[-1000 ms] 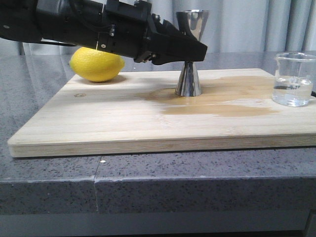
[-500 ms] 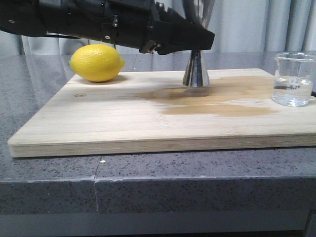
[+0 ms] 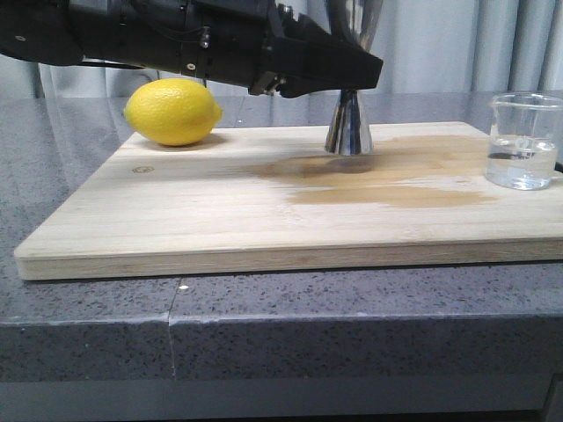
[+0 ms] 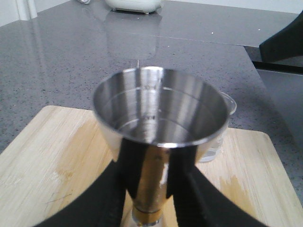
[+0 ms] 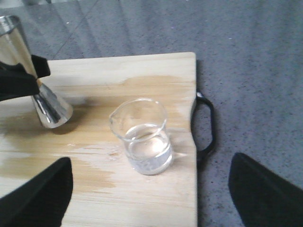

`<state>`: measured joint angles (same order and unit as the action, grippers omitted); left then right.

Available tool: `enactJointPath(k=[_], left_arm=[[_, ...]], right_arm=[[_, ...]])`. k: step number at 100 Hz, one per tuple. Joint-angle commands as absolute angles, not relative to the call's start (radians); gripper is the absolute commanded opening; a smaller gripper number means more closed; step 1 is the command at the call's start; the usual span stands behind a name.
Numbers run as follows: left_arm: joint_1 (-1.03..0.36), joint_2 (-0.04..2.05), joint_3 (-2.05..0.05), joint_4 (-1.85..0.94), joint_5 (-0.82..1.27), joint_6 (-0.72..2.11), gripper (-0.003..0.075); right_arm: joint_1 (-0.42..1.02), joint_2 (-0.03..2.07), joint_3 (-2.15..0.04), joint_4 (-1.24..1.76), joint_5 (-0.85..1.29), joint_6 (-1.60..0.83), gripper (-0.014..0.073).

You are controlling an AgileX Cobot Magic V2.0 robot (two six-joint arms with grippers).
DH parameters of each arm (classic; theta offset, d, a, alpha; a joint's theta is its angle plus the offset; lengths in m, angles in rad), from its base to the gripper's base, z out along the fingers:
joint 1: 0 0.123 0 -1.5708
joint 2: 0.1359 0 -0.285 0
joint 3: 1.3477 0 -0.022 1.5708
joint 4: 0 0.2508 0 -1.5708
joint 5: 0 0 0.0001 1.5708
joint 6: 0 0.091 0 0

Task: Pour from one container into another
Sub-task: 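Grasp the glass beaker with the right gripper and lift it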

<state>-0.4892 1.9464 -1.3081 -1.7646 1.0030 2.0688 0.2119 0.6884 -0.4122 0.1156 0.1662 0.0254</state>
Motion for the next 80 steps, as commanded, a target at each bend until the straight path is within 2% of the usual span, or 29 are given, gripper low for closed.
enactJointPath(k=[1, 33, 80], left_arm=[[-0.496, 1.895, -1.339, -1.841, 1.068, 2.06, 0.0199], [-0.496, 1.895, -1.339, -1.841, 1.066, 2.06, 0.0199], [-0.496, 1.895, -1.339, -1.841, 1.062, 2.06, 0.0199]], right_arm=[[0.235, 0.713, -0.397, 0.12, -0.031, 0.013, 0.0601], [0.272, 0.899, -0.204, 0.097, -0.577, 0.013, 0.0601], [0.28, 1.311, -0.204, 0.026, -1.083, 0.015, 0.0601]])
